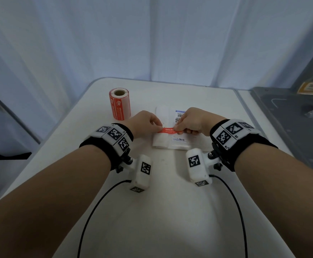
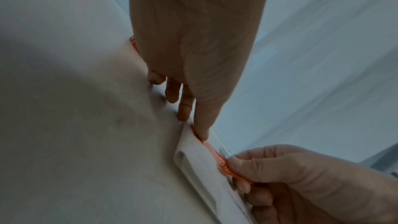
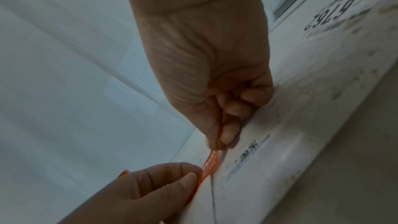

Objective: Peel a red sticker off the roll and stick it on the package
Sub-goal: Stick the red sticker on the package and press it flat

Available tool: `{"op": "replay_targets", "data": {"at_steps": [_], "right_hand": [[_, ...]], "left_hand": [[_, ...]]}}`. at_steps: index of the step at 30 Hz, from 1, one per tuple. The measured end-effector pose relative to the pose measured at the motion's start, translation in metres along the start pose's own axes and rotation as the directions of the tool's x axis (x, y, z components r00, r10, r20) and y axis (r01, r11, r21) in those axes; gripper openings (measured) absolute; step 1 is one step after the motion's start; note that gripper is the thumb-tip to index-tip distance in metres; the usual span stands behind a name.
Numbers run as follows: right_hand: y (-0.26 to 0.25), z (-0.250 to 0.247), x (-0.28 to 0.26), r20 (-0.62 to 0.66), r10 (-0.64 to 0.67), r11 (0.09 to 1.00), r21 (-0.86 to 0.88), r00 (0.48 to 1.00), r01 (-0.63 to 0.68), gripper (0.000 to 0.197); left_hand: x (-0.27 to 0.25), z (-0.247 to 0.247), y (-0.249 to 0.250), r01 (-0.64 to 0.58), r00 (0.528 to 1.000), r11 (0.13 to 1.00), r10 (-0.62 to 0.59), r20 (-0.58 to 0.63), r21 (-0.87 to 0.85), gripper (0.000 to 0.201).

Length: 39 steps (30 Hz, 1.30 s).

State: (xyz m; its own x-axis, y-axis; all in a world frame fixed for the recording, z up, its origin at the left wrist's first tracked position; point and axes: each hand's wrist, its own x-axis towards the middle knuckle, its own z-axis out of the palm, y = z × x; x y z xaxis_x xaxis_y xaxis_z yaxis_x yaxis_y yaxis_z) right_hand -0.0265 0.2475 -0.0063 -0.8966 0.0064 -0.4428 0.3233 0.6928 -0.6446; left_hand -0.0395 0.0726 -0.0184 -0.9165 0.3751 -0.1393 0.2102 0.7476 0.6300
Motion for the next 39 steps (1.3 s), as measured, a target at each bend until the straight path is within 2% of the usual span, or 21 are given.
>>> {"op": "replay_targets", "data": {"at_steps": [4,8,16,24,29,35,39], "right_hand": [[-0.001,0.001,-0.002,-0.010,0.012,1.000,-0.019,1.000,-0.012,0.019],[-0.005,0.006,-0.008,-0.124,-0.029,0.993,-0.113,0.992,0.015,0.045],[-0.011,0.017,-0.006,-0.248,-0.043,0.958,-0.286,0.968,-0.030,0.059],[-0.014,0.019,-0.006,-0.248,-0.070,0.926,-0.377,0.966,-0.030,0.059],[-0.009,0.011,-0.008,-0.218,-0.020,0.914,-0.399,0.976,-0.071,0.056],[0.005,0.006,-0.005,-0.239,-0.006,0.912,-0.400,0.971,-0.092,0.052],[0.020,0.002,-0.006,-0.258,-0.013,0.929,-0.362,0.966,-0.084,0.048]], "left_hand": [[0.002,0.001,0.001,0.000,1.000,1.000,0.000,-0.004,0.013,0.026],[0.001,0.001,0.001,-0.001,1.000,1.000,0.001,-0.004,0.010,0.025],[0.001,0.000,0.002,0.011,1.000,1.000,-0.011,0.007,0.018,0.026],[0.001,0.001,0.004,0.035,0.999,0.999,-0.035,0.015,0.019,0.026],[0.001,0.001,0.006,0.064,0.997,0.997,-0.065,0.036,0.039,0.027],[-0.003,0.001,0.004,0.111,0.993,0.980,-0.118,0.029,0.165,0.023],[-0.006,0.006,0.002,0.109,0.994,0.969,-0.112,0.000,0.223,0.028]]}}
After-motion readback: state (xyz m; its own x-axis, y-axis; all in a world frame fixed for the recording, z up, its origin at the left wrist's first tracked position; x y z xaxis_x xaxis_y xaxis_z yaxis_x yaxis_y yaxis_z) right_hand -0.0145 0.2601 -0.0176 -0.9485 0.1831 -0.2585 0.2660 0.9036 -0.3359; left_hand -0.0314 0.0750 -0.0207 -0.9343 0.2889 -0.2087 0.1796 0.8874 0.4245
